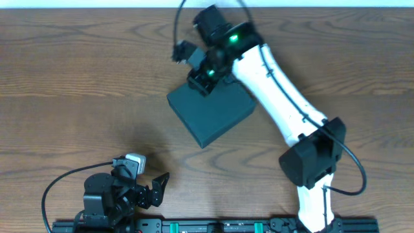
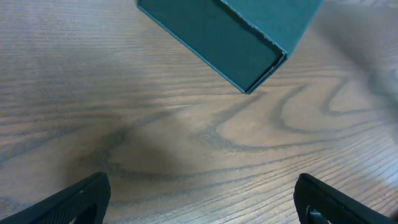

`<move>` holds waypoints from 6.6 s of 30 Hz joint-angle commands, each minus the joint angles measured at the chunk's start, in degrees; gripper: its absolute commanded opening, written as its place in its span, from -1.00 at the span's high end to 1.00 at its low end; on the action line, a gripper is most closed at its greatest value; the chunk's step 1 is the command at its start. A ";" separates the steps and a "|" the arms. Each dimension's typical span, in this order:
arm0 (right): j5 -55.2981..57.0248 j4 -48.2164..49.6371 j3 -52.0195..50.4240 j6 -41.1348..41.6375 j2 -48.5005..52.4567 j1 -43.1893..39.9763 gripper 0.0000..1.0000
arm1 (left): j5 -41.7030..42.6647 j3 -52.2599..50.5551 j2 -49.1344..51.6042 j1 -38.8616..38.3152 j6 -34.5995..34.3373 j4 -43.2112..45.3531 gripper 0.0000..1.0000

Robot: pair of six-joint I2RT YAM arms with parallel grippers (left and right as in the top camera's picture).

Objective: Pack container
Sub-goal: 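Swing the lid down over the box with the right gripper, then release the lid and lift the right gripper away, then press the closed lid down with the right gripper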

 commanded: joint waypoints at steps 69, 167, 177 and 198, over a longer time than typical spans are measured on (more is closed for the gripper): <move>36.17 13.11 1.75 27.87 2.80 -3.72 0.97 | -0.44 -0.04 -0.26 0.35 -0.20 -0.17 -0.91; 18.25 42.97 -61.42 40.11 -20.94 -0.94 0.97 | -0.44 -0.04 -0.26 0.35 -0.20 -0.17 -0.90; 22.47 44.48 -61.42 40.33 -20.44 -2.29 0.97 | -0.44 -0.04 -0.26 0.35 -0.20 -0.17 -0.91; 15.37 52.17 -61.42 45.64 -20.41 -2.16 0.97 | -0.44 -0.04 -0.26 0.35 -0.22 -0.17 -0.90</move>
